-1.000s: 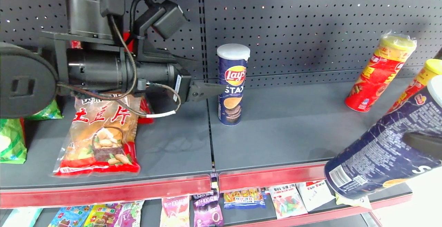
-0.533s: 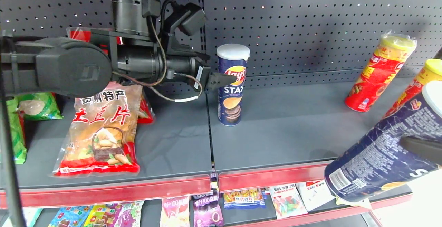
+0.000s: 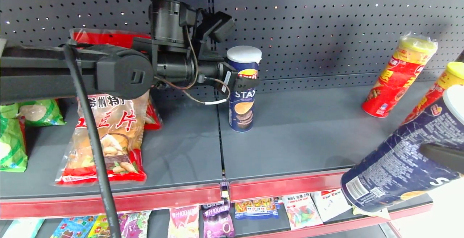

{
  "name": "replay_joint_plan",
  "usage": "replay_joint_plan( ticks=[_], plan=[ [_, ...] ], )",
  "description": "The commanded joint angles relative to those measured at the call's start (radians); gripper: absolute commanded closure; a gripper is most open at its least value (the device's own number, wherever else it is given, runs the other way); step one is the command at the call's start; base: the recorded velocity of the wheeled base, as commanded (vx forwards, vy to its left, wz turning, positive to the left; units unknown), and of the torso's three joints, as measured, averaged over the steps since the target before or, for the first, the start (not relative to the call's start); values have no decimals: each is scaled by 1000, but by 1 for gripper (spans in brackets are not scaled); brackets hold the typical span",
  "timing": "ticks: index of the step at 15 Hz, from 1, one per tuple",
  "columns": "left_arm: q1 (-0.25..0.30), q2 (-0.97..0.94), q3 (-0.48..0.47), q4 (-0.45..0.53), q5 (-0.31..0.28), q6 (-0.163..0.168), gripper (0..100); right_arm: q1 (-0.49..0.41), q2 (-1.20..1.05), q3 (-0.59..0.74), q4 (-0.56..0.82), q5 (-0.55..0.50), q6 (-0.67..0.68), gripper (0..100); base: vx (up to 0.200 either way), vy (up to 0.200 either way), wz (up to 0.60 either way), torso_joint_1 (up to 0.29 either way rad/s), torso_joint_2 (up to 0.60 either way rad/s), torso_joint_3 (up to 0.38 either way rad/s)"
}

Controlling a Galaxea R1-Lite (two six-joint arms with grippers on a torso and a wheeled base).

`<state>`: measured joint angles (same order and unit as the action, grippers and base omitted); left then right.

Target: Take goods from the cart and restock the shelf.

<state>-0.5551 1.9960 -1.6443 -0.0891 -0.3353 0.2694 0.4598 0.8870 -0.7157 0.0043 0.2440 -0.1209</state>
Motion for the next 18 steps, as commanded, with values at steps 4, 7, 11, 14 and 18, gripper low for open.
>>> replay_joint_plan(
  ticks=[4, 7, 11, 14, 18],
  plan=[
    [-25, -17, 43, 2, -8, -6, 100, 0, -8, 13, 0, 0, 0, 100, 0, 0, 0, 0, 0, 0],
    [-26, -138, 204, 2, -51, -10, 100, 0, -7, 9, 0, 0, 0, 100, 0, 0, 0, 0, 0, 0],
    [-62, -283, 371, 3, -88, -42, 100, 0, -7, 10, 0, 0, 0, 100, 0, 0, 0, 0, 0, 0],
    [-86, -316, 426, 3, -90, -61, 100, 0, 0, 2, 0, 0, -2, 100, 0, 0, 0, 0, 0, 0],
    [-97, -309, 422, 3, -97, -62, 100, 0, -8, 10, 0, 0, -2, 100, 0, 0, 0, 0, 0, 0]
  ],
)
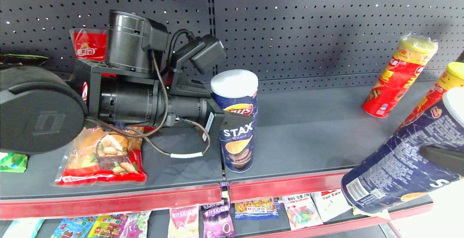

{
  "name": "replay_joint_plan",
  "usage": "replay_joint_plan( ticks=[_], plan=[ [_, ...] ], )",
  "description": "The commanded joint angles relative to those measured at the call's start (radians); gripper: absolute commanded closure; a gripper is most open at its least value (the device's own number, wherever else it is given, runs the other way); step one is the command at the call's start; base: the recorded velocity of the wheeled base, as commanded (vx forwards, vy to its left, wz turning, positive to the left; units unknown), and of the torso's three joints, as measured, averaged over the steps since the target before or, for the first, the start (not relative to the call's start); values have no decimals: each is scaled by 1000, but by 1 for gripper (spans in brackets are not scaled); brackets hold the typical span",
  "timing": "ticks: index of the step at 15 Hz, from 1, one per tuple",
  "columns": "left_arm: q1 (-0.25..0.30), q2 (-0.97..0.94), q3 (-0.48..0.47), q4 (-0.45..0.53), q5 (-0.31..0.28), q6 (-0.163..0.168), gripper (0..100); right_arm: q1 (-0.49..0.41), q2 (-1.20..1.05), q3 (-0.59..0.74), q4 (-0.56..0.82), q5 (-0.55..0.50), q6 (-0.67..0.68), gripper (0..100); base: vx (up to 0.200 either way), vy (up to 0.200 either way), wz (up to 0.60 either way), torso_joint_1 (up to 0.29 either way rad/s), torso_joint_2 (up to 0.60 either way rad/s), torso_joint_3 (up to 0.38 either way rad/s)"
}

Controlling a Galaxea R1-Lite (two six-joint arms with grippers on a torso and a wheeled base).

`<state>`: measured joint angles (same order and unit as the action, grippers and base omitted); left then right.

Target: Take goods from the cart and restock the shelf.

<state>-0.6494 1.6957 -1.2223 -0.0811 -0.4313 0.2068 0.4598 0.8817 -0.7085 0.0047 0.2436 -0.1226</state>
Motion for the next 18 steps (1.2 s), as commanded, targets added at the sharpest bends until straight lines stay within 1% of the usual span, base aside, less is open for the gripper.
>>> replay_joint_plan(
  ticks=[1, 13, 14, 18],
  plan=[
    [-3, -2, -5, -5, -1, 0, 100, 0, -3, 1, 0, 0, 0, 100, 0, 0, 0, 0, 0, 0],
    [-1, 22, -2, -5, -15, -7, 100, 0, 8, 4, 0, 0, 0, 100, 0, 0, 0, 0, 0, 0],
    [0, 25, -2, -5, -15, -6, 0, 0, 8, 3, 0, 0, 0, 100, 0, 0, 0, 0, 0, 0],
    [4, 21, 4, -5, -6, -7, 0, 0, 57, -28, -15, 2, -2, 100, 0, 0, 0, 0, 0, 0]
  ],
)
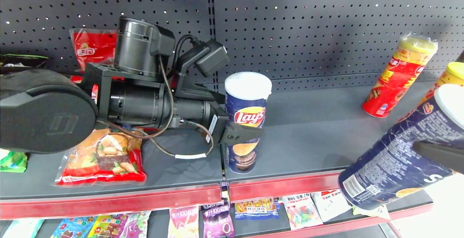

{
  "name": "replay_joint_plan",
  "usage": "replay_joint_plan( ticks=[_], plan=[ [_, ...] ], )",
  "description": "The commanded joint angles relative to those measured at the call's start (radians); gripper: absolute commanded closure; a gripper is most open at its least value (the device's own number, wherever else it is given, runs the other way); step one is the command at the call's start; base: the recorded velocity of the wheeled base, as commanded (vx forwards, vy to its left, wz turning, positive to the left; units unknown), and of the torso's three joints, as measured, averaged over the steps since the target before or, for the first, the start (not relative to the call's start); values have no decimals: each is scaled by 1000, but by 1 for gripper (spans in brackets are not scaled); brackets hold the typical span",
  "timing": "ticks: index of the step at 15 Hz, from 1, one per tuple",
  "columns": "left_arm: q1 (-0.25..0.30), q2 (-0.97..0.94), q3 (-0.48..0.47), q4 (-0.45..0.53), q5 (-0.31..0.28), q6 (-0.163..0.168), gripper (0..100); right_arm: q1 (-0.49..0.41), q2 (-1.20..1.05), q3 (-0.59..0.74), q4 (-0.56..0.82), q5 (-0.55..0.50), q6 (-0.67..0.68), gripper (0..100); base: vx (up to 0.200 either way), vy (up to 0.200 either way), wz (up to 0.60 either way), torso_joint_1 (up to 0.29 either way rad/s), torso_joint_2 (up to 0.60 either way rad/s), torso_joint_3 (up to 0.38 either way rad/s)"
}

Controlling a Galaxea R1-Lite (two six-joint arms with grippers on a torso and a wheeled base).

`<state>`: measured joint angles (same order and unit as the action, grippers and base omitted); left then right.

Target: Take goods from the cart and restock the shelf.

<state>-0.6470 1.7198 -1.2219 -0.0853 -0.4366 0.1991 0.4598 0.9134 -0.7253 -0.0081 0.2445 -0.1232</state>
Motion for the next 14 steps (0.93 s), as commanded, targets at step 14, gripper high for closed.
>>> replay_joint_plan(
  ticks=[14],
  plan=[
    [148, -589, 525, 6, 105, -93, 0, 8, 820, -606, -230, 19, 0, 100, 0, 0, 0, 0, 0, 0]
  ],
)
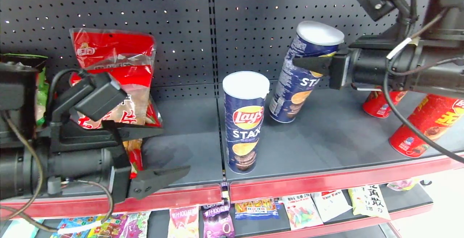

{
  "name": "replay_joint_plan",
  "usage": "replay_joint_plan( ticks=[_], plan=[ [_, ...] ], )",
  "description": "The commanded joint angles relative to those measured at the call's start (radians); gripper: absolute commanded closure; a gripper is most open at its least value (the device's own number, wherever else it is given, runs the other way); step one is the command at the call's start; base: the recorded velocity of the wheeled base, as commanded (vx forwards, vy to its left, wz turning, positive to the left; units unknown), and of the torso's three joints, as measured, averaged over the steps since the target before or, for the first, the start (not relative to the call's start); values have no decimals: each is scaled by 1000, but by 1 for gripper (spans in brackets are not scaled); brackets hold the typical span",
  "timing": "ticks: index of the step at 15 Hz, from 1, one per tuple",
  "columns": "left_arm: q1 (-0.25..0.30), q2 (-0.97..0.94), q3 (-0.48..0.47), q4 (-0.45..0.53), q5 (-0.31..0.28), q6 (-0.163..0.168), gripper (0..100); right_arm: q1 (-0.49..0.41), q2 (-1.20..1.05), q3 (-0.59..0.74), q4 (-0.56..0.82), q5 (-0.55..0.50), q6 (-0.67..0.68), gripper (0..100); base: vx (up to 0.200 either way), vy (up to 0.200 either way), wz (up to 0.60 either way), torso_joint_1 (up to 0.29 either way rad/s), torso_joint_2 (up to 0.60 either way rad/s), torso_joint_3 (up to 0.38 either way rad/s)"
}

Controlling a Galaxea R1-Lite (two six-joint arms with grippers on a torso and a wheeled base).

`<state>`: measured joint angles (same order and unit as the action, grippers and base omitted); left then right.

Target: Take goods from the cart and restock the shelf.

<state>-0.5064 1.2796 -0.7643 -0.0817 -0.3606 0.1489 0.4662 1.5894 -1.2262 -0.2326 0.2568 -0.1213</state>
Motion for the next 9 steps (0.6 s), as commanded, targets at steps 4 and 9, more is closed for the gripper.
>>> replay_joint_plan(
  ticks=[4, 9],
  plan=[
    [16, -220, 100, 7, 71, -51, 0, 23, 251, -211, -5, 41, -11, 100, 0, 0, 0, 0, 0, 0],
    [16, -227, 103, 7, 95, -49, 0, 75, 302, -242, -5, 36, -11, 100, 0, 0, 0, 0, 0, 0]
  ],
)
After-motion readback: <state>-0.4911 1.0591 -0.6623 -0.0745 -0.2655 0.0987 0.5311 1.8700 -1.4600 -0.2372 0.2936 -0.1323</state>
